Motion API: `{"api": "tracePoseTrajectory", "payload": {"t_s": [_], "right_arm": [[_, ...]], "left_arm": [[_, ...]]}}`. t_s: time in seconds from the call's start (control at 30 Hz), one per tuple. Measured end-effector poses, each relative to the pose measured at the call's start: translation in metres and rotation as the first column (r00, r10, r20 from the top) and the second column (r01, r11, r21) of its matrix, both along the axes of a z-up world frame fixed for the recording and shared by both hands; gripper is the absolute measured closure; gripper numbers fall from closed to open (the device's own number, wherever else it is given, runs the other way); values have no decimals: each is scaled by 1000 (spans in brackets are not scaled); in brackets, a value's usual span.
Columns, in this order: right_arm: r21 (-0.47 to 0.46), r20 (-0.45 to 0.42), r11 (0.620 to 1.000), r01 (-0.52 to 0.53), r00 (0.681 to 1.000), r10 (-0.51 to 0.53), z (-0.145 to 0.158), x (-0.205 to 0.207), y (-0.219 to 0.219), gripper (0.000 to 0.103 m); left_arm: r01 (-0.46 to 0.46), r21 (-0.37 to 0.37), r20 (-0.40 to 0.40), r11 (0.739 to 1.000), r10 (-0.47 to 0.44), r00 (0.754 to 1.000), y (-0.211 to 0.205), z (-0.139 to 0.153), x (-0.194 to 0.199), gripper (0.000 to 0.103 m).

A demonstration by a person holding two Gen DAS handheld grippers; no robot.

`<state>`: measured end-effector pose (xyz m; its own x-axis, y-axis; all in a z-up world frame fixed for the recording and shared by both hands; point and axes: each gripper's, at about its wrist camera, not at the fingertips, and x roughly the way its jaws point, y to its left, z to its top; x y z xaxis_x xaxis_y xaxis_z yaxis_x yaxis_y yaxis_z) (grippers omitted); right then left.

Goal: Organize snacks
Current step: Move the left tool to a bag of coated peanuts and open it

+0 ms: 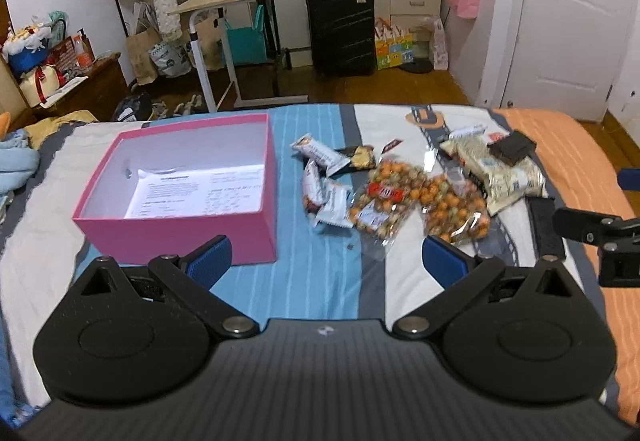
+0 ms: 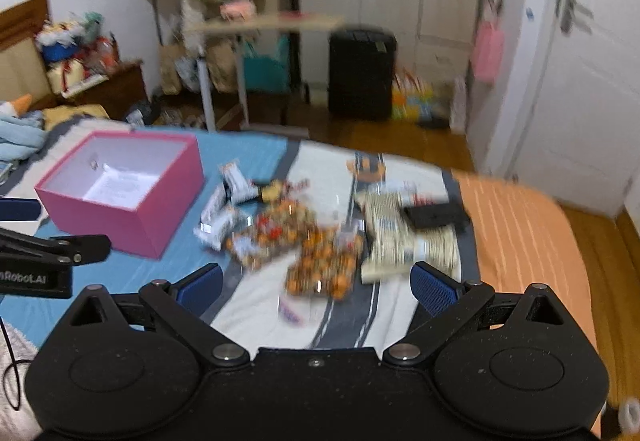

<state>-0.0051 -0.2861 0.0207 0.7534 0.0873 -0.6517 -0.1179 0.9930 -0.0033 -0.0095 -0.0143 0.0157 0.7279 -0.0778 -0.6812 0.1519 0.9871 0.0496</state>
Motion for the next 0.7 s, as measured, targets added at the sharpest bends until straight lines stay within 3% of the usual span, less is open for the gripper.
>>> {"api": "tracePoseTrajectory", "payload": {"t_s": [0.1, 0.17, 0.33, 0.43, 0.47, 0.6, 0.7], "right_arm": [[-18, 77, 999, -46, 996, 47, -5, 10, -12, 1], [-10, 122, 991, -133, 984, 133, -12, 15, -22, 1], [43, -4, 986, -163, 987, 163, -47, 48, -37, 2], [86, -85, 980, -179, 979, 187, -77, 61, -38, 4], [95, -99, 976, -197, 974, 206, -87, 63, -36, 10], [66, -125, 967, -245, 960, 252, -129, 73, -30, 12], [31, -138, 961, -276, 951, 278, -153, 84, -25, 13]], "left_arm": [[-41, -23, 5, 999, 41, 999, -7, -4, 14, 0], [-34, -50, 11, 998, 35, 999, -12, -10, 24, 0], [70, -79, -19, 994, -72, 997, -40, -32, 62, 0], [90, -93, -141, 992, -102, 985, -60, -54, 95, 0], [91, -96, -178, 991, -107, 978, -67, -62, 104, 0], [96, -233, -284, 968, -163, 945, -81, -103, 133, 3], [85, -286, -321, 954, -179, 930, -87, -132, 144, 9]]}}
